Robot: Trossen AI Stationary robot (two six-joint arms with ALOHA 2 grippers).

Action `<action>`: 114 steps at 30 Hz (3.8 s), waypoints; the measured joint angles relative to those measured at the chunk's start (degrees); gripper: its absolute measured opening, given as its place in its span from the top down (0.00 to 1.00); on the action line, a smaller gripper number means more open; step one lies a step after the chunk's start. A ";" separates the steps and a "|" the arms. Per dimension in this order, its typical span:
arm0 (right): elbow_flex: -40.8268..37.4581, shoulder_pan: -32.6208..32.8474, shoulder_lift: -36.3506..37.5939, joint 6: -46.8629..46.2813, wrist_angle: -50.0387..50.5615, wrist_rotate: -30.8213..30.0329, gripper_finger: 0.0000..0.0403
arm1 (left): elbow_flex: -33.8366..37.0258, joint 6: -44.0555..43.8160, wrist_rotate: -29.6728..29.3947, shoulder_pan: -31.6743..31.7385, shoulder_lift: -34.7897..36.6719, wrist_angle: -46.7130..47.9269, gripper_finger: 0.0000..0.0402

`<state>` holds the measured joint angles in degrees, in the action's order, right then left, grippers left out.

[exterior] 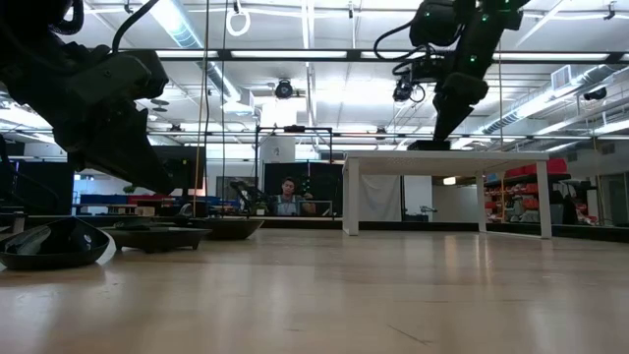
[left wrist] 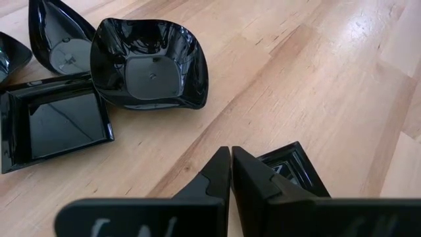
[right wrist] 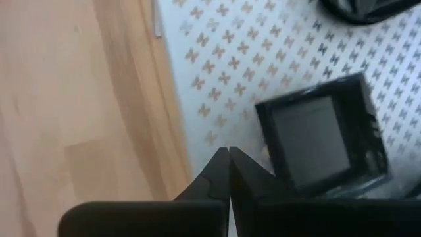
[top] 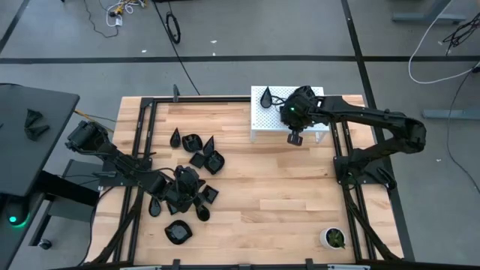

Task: Pick & Place Mini shaped plates
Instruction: Stack the black square plate on the black square plate on the shelf

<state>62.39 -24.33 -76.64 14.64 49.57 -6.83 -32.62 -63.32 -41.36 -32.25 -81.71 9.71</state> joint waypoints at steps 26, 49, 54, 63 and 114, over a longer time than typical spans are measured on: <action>0.00 1.52 -0.63 0.87 -1.32 -3.86 0.99 | 0.02 0.05 0.02 0.00 0.00 0.01 0.95; 0.01 16.90 -0.79 -6.77 -22.15 3.33 0.99 | 0.02 0.08 0.02 0.00 0.00 0.01 0.95; 0.10 28.68 -2.34 -7.76 -30.60 2.97 0.99 | 0.01 3.40 3.67 0.00 0.01 0.06 0.95; 0.09 49.74 -4.37 -6.66 -38.14 -19.79 0.99 | 0.00 4.59 15.31 -0.01 0.02 2.89 0.95; 9.49 39.62 -30.41 -10.89 -49.74 16.54 0.63 | 2.27 6.43 23.24 4.16 11.76 2.58 0.98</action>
<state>71.88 15.29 -107.05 3.76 -0.16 9.71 -30.35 -56.89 -18.12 -28.09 -69.95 12.29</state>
